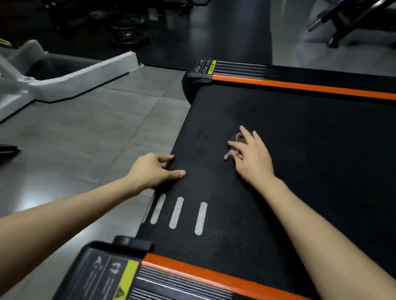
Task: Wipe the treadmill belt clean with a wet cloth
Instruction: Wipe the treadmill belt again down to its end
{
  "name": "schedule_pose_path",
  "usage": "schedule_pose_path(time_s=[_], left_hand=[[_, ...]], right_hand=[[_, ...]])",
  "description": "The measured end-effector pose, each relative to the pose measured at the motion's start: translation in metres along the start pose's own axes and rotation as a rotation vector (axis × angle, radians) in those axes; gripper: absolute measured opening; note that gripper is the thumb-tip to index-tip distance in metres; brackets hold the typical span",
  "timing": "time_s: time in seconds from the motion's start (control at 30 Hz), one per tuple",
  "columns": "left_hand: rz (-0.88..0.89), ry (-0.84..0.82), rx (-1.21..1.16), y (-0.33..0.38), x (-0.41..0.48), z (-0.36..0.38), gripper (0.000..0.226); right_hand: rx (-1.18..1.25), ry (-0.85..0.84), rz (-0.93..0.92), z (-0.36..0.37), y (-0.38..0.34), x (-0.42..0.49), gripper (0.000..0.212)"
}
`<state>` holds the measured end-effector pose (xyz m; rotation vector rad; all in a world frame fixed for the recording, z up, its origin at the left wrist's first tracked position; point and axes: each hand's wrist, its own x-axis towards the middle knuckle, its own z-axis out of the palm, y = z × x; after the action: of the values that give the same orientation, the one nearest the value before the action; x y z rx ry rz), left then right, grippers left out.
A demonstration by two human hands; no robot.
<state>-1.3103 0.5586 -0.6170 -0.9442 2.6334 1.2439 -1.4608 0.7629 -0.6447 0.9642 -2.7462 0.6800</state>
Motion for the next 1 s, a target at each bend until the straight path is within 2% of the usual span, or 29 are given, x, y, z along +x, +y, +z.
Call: schedule_pose_path(time_s=[0.03,0.1,0.17,0.23,0.27,0.33,0.43,0.5,0.57,0.6,0.7,0.8,0.87,0.97,1.0], left_hand=[[-0.006,-0.019,-0.044,-0.003,0.005,-0.004,0.063],[0.001,-0.013,-0.093,-0.008,0.02,-0.011,0.059],[0.008,-0.023,-0.146,-0.01,0.038,-0.016,0.066],[0.023,-0.138,-0.216,-0.007,0.053,-0.015,0.076],[0.045,-0.207,-0.251,-0.004,0.06,-0.013,0.08],[0.063,-0.303,-0.324,-0.002,0.075,-0.008,0.095],[0.063,-0.389,-0.41,-0.004,0.095,-0.005,0.118],[0.077,-0.442,-0.467,-0.005,0.102,-0.005,0.103],[0.068,-0.478,-0.522,-0.009,0.105,-0.001,0.085],[0.069,-0.492,-0.544,-0.011,0.106,0.0,0.086],[0.058,-0.51,-0.57,-0.011,0.106,0.001,0.106],[0.056,-0.476,-0.602,-0.005,0.1,0.0,0.089],[0.042,-0.458,-0.611,-0.002,0.098,-0.001,0.09],[0.034,-0.447,-0.607,-0.004,0.098,0.001,0.103],[0.032,-0.439,-0.606,-0.005,0.096,0.001,0.109]], right_hand=[[-0.003,0.027,-0.036,0.002,-0.009,-0.011,0.028],[0.051,0.023,-0.272,-0.002,-0.032,-0.054,0.027],[0.093,-0.15,-0.492,-0.006,-0.051,-0.098,0.03],[0.098,-0.222,-0.596,-0.01,-0.048,-0.093,0.03],[0.068,-0.207,-0.598,-0.007,-0.039,-0.074,0.03],[0.003,-0.091,-0.458,0.006,-0.016,-0.016,0.031],[-0.045,0.06,-0.004,0.019,0.012,0.073,0.026],[-0.092,0.087,0.136,0.026,0.007,0.09,0.026],[-0.08,0.104,0.069,0.028,-0.013,0.067,0.026],[-0.048,0.088,-0.019,0.026,-0.027,0.045,0.026],[0.021,-0.103,-0.24,0.015,-0.061,-0.024,0.029],[-0.024,-0.174,-0.329,0.005,-0.047,-0.017,0.029],[-0.068,-0.086,-0.19,0.011,-0.029,0.022,0.029],[-0.076,0.079,0.198,0.026,-0.032,0.06,0.028],[-0.08,0.109,0.218,0.03,-0.042,0.054,0.027]])
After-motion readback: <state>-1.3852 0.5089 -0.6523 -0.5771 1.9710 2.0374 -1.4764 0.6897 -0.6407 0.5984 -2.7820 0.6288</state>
